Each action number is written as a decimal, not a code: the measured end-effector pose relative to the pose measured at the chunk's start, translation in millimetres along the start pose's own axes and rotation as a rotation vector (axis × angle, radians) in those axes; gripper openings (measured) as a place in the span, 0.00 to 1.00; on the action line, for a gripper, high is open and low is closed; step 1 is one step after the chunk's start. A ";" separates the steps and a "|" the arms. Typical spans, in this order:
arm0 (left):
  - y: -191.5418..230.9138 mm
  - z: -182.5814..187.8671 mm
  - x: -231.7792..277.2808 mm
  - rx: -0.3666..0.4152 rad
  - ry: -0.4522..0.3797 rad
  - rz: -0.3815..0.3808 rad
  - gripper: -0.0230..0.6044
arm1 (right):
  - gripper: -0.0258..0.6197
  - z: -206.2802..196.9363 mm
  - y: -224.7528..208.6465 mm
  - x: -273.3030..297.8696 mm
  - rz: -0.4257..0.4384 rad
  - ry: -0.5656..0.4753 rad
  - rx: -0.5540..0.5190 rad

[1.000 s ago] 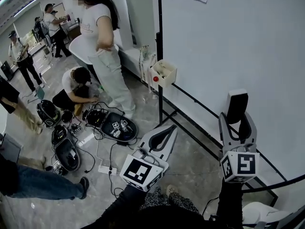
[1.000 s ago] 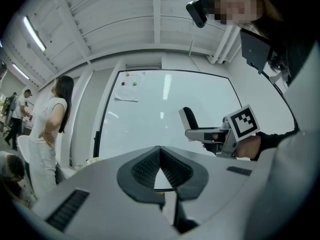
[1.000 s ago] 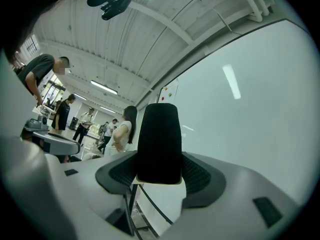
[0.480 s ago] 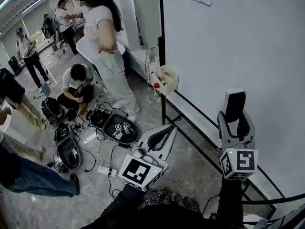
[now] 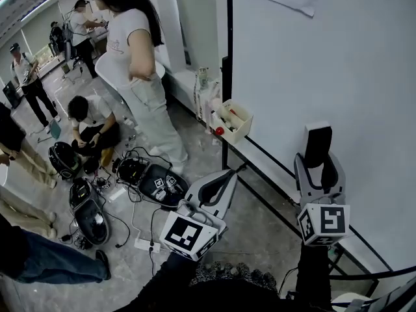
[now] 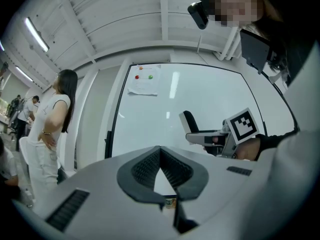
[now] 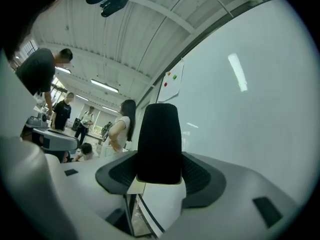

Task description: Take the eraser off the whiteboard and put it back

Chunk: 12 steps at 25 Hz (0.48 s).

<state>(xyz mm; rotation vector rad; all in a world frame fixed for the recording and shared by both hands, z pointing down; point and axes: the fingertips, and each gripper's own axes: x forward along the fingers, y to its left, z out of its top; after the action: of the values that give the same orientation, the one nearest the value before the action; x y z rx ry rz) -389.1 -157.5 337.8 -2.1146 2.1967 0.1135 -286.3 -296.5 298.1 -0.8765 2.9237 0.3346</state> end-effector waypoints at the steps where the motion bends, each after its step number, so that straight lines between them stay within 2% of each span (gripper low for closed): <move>1: 11.6 0.6 1.3 -0.001 -0.001 -0.008 0.05 | 0.47 1.0 5.5 8.5 -0.010 0.001 -0.001; 5: 56.1 3.6 6.2 -0.007 0.003 -0.063 0.05 | 0.47 4.5 29.3 41.8 -0.060 0.011 -0.004; 8: 80.0 7.1 11.2 -0.004 -0.002 -0.129 0.05 | 0.47 5.2 40.6 57.2 -0.127 0.019 0.004; 12: 109.8 6.0 10.2 -0.015 0.005 -0.180 0.05 | 0.47 1.0 60.3 73.1 -0.181 0.035 0.020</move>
<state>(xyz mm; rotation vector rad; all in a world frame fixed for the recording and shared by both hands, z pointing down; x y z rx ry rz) -499.1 -162.7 329.7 -2.3100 2.0026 0.1121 -380.5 -286.4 298.9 -1.1455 2.8443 0.2799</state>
